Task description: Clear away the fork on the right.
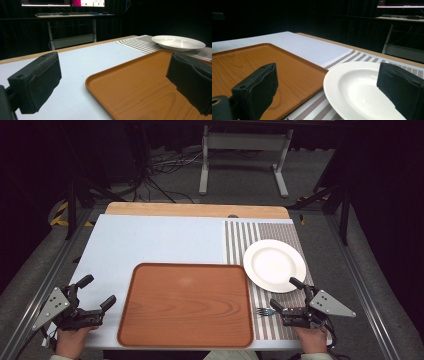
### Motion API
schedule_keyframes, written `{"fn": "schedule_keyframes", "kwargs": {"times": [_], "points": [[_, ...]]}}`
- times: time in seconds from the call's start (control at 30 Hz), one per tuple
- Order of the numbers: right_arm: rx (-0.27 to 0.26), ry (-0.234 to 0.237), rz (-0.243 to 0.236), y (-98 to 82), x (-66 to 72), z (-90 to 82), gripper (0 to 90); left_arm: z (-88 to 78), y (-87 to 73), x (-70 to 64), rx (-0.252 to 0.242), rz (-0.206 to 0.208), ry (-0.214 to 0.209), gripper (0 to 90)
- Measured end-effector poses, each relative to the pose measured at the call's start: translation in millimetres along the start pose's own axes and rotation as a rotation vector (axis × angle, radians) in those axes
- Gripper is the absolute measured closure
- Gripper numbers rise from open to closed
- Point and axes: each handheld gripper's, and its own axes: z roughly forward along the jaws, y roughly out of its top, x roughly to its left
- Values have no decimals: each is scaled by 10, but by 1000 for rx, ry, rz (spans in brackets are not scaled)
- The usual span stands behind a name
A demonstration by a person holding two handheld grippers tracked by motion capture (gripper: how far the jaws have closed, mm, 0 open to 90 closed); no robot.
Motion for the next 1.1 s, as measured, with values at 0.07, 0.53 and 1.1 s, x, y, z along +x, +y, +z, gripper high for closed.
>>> {"fn": "schedule_keyframes", "kwargs": {"times": [0.07,0.53,1.1], "points": [[0,1,2,2,1,0,44,-7,4,2,-2,1,3,4],[5,3,-30,82,1,-47,44,-26,18,1,-9,1,5,4],[149,47,-128,512,-119,-35,58,-32,21,-3,-3,-1,2,5]]}}
